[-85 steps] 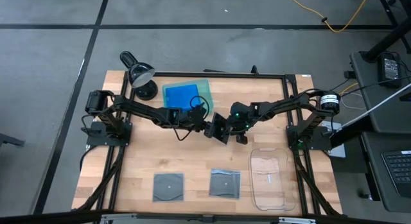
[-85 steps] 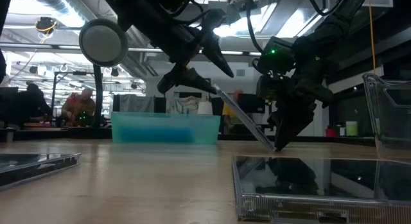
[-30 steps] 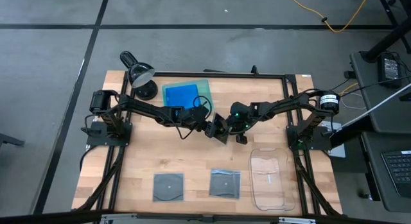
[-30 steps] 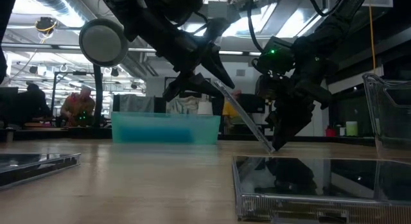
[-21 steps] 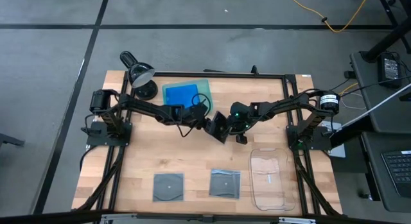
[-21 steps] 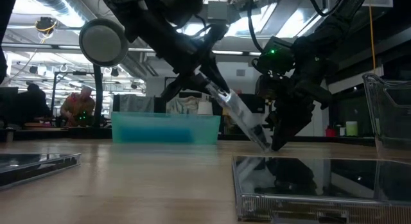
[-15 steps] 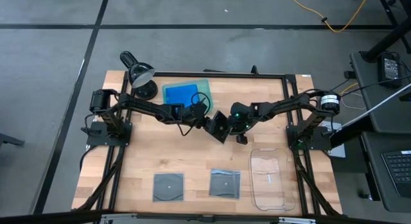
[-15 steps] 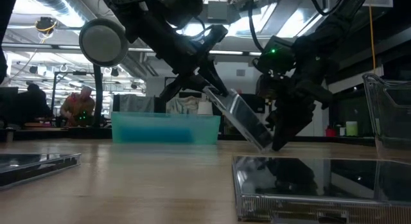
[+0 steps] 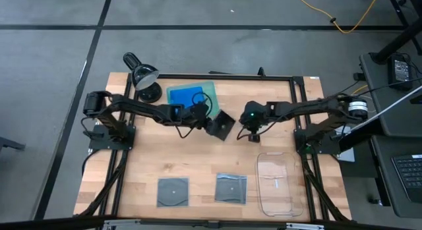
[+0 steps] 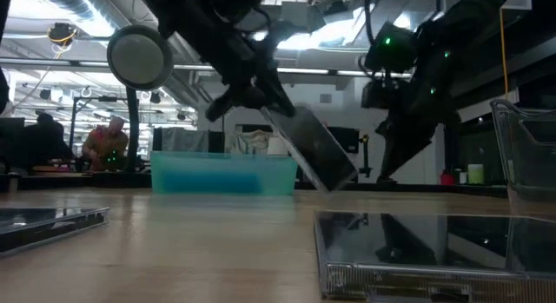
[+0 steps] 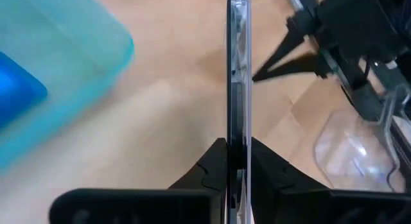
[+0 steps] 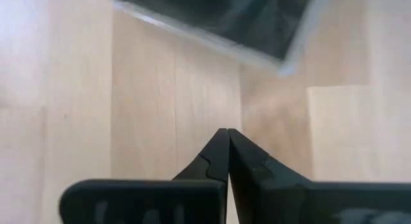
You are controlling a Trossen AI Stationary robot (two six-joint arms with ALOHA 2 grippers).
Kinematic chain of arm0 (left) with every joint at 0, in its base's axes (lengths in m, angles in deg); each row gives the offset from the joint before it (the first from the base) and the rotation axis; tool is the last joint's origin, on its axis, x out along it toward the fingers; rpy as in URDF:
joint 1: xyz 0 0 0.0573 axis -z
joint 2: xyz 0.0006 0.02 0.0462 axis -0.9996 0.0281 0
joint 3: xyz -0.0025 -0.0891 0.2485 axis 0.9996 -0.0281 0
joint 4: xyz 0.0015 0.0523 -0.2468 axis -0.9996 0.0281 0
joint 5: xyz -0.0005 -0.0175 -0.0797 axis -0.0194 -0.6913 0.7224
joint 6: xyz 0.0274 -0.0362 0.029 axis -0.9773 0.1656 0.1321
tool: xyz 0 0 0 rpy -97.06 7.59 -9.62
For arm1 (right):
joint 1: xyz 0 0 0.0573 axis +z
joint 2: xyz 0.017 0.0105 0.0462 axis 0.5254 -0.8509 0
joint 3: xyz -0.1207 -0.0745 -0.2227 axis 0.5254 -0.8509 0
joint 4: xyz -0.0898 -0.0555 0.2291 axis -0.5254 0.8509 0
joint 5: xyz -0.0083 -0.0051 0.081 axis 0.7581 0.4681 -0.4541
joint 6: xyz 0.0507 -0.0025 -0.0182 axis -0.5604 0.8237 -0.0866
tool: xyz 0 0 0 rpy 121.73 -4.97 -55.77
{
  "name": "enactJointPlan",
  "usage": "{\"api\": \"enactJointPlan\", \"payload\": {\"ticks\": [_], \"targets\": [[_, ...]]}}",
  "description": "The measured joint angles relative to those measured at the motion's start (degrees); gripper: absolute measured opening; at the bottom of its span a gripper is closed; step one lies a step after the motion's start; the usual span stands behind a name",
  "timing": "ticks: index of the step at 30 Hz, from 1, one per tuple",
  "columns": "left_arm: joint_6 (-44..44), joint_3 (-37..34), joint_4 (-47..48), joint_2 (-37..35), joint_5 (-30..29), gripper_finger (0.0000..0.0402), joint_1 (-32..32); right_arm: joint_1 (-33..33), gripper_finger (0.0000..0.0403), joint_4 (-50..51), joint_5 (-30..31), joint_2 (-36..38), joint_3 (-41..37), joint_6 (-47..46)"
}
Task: Pick & place jewel cases by type
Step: Put the top black CD case into the transparent bin
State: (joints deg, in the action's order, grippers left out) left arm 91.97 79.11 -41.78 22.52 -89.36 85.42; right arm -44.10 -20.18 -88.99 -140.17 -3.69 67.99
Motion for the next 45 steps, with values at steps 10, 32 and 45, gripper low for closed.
{"api": "enactJointPlan", "payload": {"ticks": [10,32,45], "targets": [[-17.5,0.0,-2.2,-11.5,-12.1,0.0024,4.2,-0.7,0.0009,-0.3,1.3,13.3,0.1,-1.3],[-52.6,10.1,-8.0,-15.5,-26.1,0.0023,19.4,-2.8,0.0009,0.1,-0.7,31.6,0.2,-1.3],[-73.5,11.8,-7.1,-15.4,-35.3,0.0023,26.6,-2.8,0.0009,-0.4,-3.1,33.7,0.3,-6.1]]}}
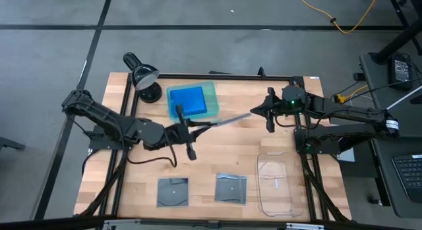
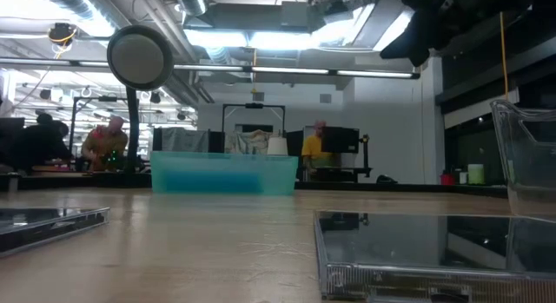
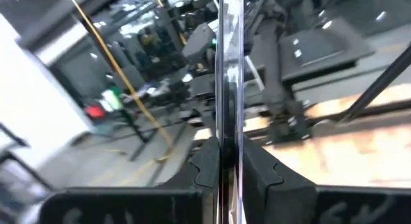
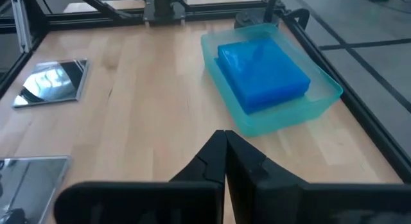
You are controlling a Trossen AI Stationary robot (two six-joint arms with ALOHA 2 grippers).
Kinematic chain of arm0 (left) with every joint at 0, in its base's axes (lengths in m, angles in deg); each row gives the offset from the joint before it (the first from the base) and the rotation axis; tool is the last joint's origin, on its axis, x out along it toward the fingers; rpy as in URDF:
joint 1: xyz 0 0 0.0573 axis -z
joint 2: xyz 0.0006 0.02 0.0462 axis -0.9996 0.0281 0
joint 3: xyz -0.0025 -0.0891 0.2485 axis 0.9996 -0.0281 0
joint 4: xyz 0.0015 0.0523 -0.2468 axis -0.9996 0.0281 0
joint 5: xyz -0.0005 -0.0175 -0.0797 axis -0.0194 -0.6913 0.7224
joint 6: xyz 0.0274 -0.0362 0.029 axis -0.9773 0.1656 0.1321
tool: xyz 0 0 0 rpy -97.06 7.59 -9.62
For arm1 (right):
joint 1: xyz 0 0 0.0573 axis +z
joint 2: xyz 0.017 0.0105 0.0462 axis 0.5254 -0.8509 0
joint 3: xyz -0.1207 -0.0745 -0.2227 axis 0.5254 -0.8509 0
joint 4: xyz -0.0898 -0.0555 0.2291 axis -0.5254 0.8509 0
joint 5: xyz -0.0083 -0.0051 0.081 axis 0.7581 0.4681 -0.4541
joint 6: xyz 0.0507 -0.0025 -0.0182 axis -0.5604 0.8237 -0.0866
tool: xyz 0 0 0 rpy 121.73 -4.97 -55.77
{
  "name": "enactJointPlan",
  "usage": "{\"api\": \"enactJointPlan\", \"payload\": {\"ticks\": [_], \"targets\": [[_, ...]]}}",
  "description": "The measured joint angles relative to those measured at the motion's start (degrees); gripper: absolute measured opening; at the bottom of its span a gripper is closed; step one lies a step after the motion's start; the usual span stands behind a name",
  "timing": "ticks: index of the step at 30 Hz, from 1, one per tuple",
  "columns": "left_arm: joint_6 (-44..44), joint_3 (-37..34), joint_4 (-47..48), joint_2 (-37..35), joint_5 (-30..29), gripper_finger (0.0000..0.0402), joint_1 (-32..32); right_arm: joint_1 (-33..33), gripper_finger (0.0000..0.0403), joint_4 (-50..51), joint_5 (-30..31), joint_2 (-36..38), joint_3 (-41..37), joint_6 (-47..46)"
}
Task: Pick & place jewel cases by type
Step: Put the top black CD case into the transparent bin
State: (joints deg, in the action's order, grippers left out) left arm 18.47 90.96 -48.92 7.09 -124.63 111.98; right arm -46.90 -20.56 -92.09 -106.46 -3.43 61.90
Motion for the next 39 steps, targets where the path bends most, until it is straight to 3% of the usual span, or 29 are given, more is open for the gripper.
{"api": "enactJointPlan", "payload": {"ticks": [11,21,31,35,39], "targets": [[-23.7,0.0,-2.3,0.0,-16.4,0.0025,7.0,0.0,0.0009,0.0,0.0,0.0,0.0,-1.6],[-52.5,0.0,-10.9,0.5,-20.0,0.0023,9.7,0.0,0.001,0.0,0.5,0.0,0.0,-2.0],[-52.0,0.0,-10.8,0.5,-19.7,0.0024,9.5,0.0,0.001,0.0,0.6,0.0,0.0,-2.7],[-48.1,0.0,-10.8,0.5,-19.9,0.0024,9.5,0.0,0.001,0.0,0.6,0.0,0.0,-2.7],[-38.9,0.0,-11.2,0.6,-21.3,0.0024,9.5,0.0,0.001,0.0,0.5,0.0,0.0,-2.7]]}}
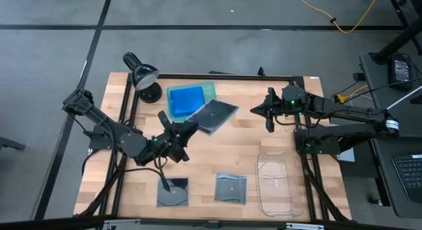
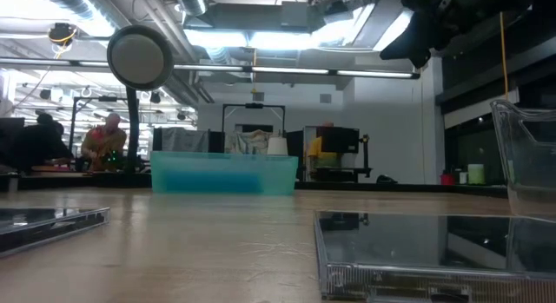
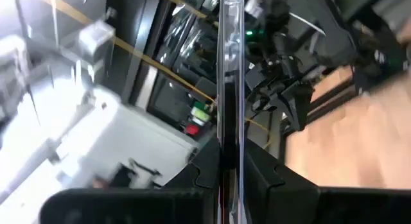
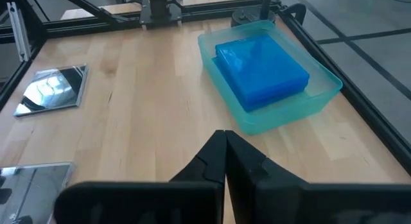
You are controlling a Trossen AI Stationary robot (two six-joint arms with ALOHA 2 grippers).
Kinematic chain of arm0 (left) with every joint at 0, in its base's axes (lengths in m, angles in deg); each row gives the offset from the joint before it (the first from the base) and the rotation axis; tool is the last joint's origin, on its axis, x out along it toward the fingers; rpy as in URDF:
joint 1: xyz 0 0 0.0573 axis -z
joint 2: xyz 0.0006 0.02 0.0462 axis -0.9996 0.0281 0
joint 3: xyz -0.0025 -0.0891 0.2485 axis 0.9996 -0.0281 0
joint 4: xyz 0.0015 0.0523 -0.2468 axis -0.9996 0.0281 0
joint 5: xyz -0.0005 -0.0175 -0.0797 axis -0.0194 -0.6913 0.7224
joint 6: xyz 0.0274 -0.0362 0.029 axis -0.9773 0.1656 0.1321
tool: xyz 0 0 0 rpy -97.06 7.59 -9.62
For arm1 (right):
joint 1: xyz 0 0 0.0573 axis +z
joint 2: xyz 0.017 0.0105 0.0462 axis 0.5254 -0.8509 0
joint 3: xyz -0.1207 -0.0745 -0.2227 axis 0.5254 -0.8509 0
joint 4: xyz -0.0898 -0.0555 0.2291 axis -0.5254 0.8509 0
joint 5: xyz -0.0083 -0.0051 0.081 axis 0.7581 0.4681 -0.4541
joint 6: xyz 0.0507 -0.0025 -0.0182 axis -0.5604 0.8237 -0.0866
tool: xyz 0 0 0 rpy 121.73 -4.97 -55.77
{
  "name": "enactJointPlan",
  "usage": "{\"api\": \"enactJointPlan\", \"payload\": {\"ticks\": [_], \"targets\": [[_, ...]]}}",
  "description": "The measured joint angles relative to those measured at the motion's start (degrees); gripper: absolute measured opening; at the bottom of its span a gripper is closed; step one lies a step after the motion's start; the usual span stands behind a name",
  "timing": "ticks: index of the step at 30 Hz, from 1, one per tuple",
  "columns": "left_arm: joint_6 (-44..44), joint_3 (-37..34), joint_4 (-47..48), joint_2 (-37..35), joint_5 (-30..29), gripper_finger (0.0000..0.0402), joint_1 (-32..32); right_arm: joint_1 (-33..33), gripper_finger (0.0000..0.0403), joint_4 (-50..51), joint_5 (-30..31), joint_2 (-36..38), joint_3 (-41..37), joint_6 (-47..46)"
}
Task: Pick & place jewel cases by type
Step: Put the top black CD case into the transparent bin
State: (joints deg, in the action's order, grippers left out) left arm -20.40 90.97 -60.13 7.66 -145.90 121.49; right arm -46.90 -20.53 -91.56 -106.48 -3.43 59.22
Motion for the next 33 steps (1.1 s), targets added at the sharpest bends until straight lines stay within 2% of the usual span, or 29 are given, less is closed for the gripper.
{"api": "enactJointPlan", "payload": {"ticks": [5,11,15,18,21,25,33], "targets": [[14.5,0.0,-0.3,0.0,-1.0,0.0024,0.0,0.0,0.001,0.0,-0.3,0.0,0.0,0.0],[38.7,0.0,-0.8,0.0,-1.1,0.0024,-0.7,2.0,0.001,0.0,-3.4,0.0,0.0,1.4],[54.1,0.0,-0.8,0.0,0.8,0.0024,-0.7,5.2,0.001,-1.4,-3.6,0.0,0.0,1.4],[62.5,0.0,-0.8,0.0,3.1,0.0024,-0.7,7.8,0.001,-6.2,-3.6,0.0,0.0,2.3],[66.9,0.0,-0.8,0.0,5.8,0.0024,-1.2,9.6,0.001,-12.7,-3.7,0.0,0.0,3.4],[65.9,0.0,-0.3,0.0,6.3,0.0024,-1.4,10.6,0.0016,-20.7,-5.0,0.0,0.0,3.3],[64.0,0.0,0.8,0.0,6.8,0.0024,-3.0,10.6,0.009,-26.7,-6.1,-0.4,0.1,-3.5]]}}
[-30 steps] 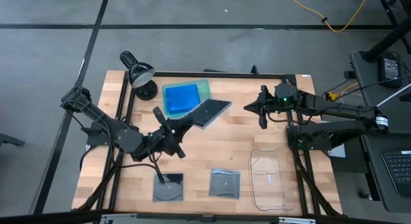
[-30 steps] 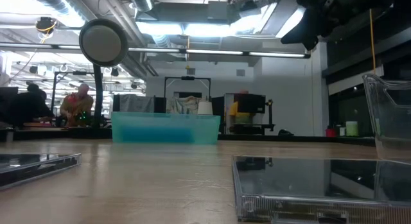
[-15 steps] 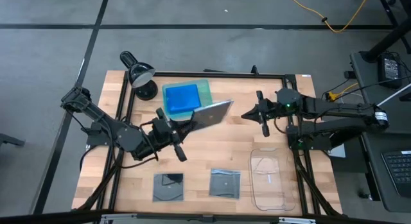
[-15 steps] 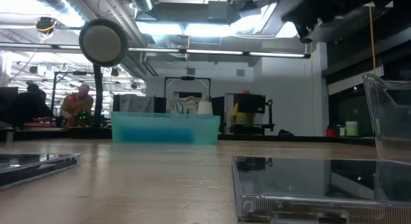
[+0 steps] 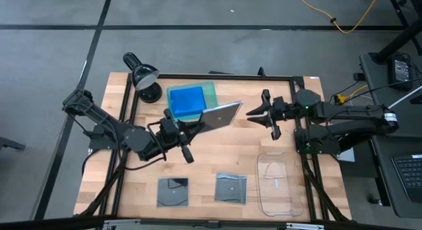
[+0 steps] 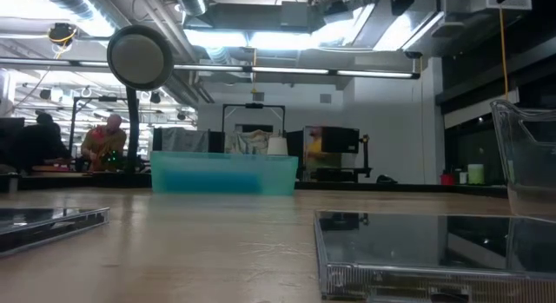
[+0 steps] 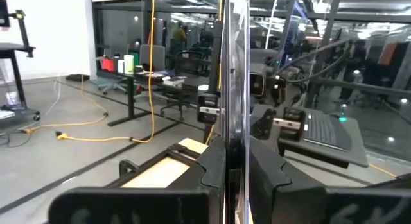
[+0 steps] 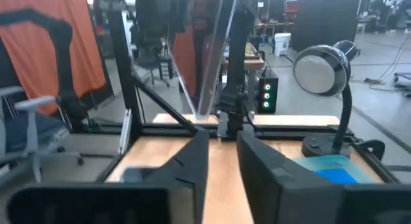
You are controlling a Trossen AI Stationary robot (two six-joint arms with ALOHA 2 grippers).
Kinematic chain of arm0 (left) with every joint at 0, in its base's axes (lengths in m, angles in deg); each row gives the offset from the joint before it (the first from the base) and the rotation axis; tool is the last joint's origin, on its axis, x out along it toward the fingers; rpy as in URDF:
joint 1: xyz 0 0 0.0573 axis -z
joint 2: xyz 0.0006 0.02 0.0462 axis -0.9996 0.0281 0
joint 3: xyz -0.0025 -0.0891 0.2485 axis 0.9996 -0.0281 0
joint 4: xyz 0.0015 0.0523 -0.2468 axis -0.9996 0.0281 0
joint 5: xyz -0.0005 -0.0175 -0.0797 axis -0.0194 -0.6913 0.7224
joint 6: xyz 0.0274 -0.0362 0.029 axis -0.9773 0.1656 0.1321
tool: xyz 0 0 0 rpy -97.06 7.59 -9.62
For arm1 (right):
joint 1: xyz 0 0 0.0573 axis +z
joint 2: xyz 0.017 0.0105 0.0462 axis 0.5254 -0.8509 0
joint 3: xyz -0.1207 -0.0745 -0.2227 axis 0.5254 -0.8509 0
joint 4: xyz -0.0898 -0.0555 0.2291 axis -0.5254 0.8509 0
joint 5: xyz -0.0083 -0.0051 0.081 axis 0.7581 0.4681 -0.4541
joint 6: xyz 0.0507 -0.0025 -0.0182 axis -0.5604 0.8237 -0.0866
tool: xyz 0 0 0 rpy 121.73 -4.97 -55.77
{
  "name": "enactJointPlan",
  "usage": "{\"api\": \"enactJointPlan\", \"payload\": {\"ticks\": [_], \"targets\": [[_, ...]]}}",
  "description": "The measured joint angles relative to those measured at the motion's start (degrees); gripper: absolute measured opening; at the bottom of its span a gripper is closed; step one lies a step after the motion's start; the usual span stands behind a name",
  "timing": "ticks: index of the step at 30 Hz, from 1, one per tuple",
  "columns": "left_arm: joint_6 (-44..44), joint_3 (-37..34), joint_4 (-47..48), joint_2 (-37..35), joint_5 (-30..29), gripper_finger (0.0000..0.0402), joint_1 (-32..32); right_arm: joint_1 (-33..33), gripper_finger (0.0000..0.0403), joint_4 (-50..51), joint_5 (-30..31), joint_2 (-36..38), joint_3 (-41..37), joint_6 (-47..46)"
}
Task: Pick & place jewel cases by type
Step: Put the top black CD case into the transparent bin
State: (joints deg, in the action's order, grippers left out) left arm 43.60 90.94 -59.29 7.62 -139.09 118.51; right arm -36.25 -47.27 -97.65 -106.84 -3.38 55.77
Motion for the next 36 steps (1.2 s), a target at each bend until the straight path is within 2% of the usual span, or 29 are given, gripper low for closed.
{"api": "enactJointPlan", "payload": {"ticks": [4,8,13,24,27,31,34,36], "targets": [[0.9,0.0,0.1,0.0,3.1,0.0024,-1.3,0.0,0.0126,-4.4,0.0,-1.7,0.0,-5.8],[1.3,0.0,0.1,0.0,5.3,0.0024,-2.4,0.0,0.0145,-10.0,-0.3,-4.3,0.0,-10.1],[1.3,0.0,0.5,0.0,6.0,0.0024,-3.2,0.0,0.0149,-17.8,-2.4,-8.3,0.0,-13.5],[1.4,0.0,1.8,0.0,6.9,0.0024,-3.4,0.0,0.0148,-24.9,-4.9,-13.3,0.0,-16.4],[1.4,0.0,1.8,0.0,6.9,0.0024,-3.4,0.0,0.0133,-26.5,-4.9,-13.3,0.0,-16.4],[1.9,0.0,2.1,0.0,7.2,0.0024,-3.4,0.0,0.0089,-28.3,-4.9,-13.3,0.0,-16.9],[4.9,0.0,3.8,-0.2,7.7,0.0024,-4.1,0.0,0.0049,-28.5,-5.2,-13.3,0.0,-17.6],[6.7,0.0,5.0,-0.3,8.3,0.0024,-4.6,0.0,0.0042,-28.5,-5.8,-13.3,0.0,-17.5]]}}
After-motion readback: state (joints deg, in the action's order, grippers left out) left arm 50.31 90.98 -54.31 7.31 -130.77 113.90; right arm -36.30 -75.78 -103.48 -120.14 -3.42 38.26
